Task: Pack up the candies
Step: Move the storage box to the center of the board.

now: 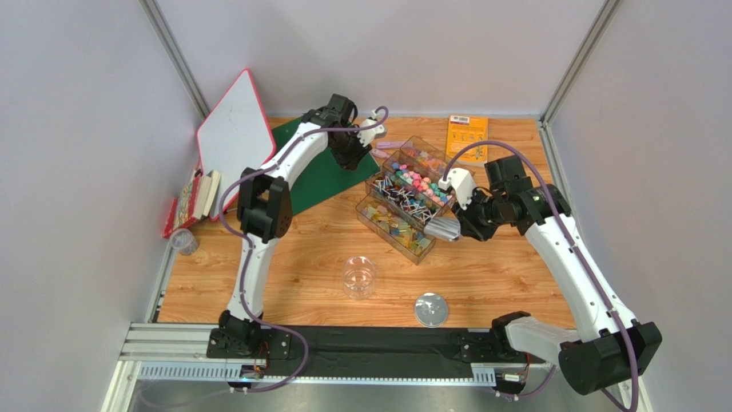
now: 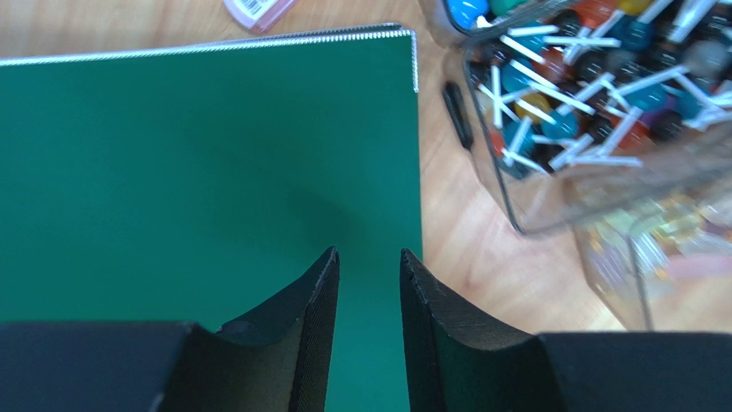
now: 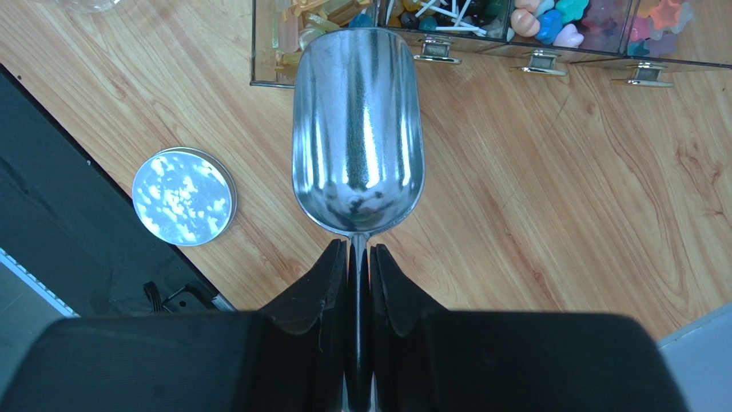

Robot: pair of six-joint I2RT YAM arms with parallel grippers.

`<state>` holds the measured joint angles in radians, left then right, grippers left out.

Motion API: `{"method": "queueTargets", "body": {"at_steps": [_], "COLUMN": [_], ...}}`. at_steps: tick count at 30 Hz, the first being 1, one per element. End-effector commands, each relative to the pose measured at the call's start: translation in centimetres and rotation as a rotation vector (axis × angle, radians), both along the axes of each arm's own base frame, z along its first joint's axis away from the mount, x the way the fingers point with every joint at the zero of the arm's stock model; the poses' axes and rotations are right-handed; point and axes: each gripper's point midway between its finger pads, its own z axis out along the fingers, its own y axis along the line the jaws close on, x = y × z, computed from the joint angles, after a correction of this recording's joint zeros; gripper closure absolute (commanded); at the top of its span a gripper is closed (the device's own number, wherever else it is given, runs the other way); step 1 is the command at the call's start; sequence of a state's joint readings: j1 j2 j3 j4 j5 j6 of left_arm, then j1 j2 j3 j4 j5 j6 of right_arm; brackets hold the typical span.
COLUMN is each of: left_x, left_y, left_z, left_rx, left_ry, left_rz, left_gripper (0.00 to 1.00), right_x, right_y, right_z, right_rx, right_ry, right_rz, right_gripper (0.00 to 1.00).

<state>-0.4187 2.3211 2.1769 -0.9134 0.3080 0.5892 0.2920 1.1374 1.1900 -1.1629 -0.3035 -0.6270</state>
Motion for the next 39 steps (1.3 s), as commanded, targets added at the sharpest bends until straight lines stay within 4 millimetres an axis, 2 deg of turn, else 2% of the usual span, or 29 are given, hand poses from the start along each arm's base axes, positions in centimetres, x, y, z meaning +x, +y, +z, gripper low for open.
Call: {"method": "queueTargets", "body": {"at_steps": [1, 4, 6, 8, 9, 11, 15, 21, 25, 28, 30, 31, 32, 33, 34, 35, 36, 39], "left_x": [1.3, 1.3, 0.5, -0.9, -1.6, -2.7, -5.0, -6.6, -7.5, -7.0, -6.0, -5.9, -5.2, -4.9, -5.3, -5.0, -5.1, -7.0], "left_y": [-1.3, -2.3, -2.9, -3.6, -4.3, -4.9, -7.1, -9.2, -9.7, -9.1, -7.9, -7.2, -5.9, -5.3, -4.2, -3.0, -2.3, -0.3], "left_z": [-1.0, -1.7, -1.7, -2.0, -1.1, -0.8, -0.8, -0.9, -1.0, -0.8, 0.6, 0.6, 2.0, 2.5, 2.0, 3.5, 3.6, 3.1], "left_rx": [-0.013, -0.05, -0.067, -0.068, -0.083, -0.098, -0.109, -0.124, -0.124, -0.1, -0.089, -0.085, -0.09, -0.093, -0.076, -0.079, -0.073, -0.05], "left_ry": [0.0, 0.03, 0.053, 0.08, 0.076, 0.082, 0.105, 0.128, 0.144, 0.118, 0.065, 0.066, 0.036, 0.02, 0.033, 0.001, -0.01, 0.004], "left_rz": [-0.005, -0.005, -0.012, -0.035, -0.054, -0.069, -0.115, -0.138, -0.145, -0.115, -0.079, -0.053, -0.018, 0.001, 0.016, 0.036, 0.044, 0.046], "left_gripper": [0.61, 0.61, 0.62, 0.62, 0.62, 0.62, 0.62, 0.62, 0.62, 0.62, 0.62, 0.62, 0.62, 0.62, 0.62, 0.63, 0.63, 0.65], "right_x": [1.7, 1.7, 1.7, 1.5, 1.5, 1.3, 0.6, -0.3, -0.6, -0.8, -0.8, -0.8, -1.1, -1.0, -0.8, -0.8, -0.7, -0.3], "right_y": [0.3, 0.2, 0.2, 0.1, 0.1, 0.0, -0.1, -0.4, -0.7, -0.6, -0.5, -0.5, -0.6, -0.6, -0.5, -0.5, -0.4, 0.1], "right_z": [2.4, 2.5, 2.6, 2.6, 2.7, 2.4, 1.7, 0.9, 0.6, 0.4, 0.5, 0.5, 0.3, 0.5, 0.3, 0.4, 0.5, 0.6], "right_rx": [0.026, 0.021, 0.019, 0.015, 0.015, 0.011, 0.003, -0.014, -0.031, -0.033, -0.039, -0.05, -0.063, -0.079, -0.093, -0.1, -0.104, -0.119], "right_ry": [-0.086, -0.087, -0.087, -0.085, -0.084, -0.071, -0.049, -0.021, -0.005, 0.002, 0.005, 0.001, 0.02, 0.016, 0.032, 0.038, 0.036, 0.037], "right_rz": [-0.033, -0.034, -0.034, -0.03, -0.027, -0.022, -0.013, 0.004, 0.015, 0.034, 0.056, 0.08, 0.098, 0.114, 0.129, 0.135, 0.144, 0.16], "right_gripper": [1.0, 1.0, 1.0, 1.0, 1.0, 1.0, 1.0, 1.0, 1.0, 1.0, 1.0, 1.0, 1.0, 1.0, 1.0, 1.0, 1.0, 1.0]}}
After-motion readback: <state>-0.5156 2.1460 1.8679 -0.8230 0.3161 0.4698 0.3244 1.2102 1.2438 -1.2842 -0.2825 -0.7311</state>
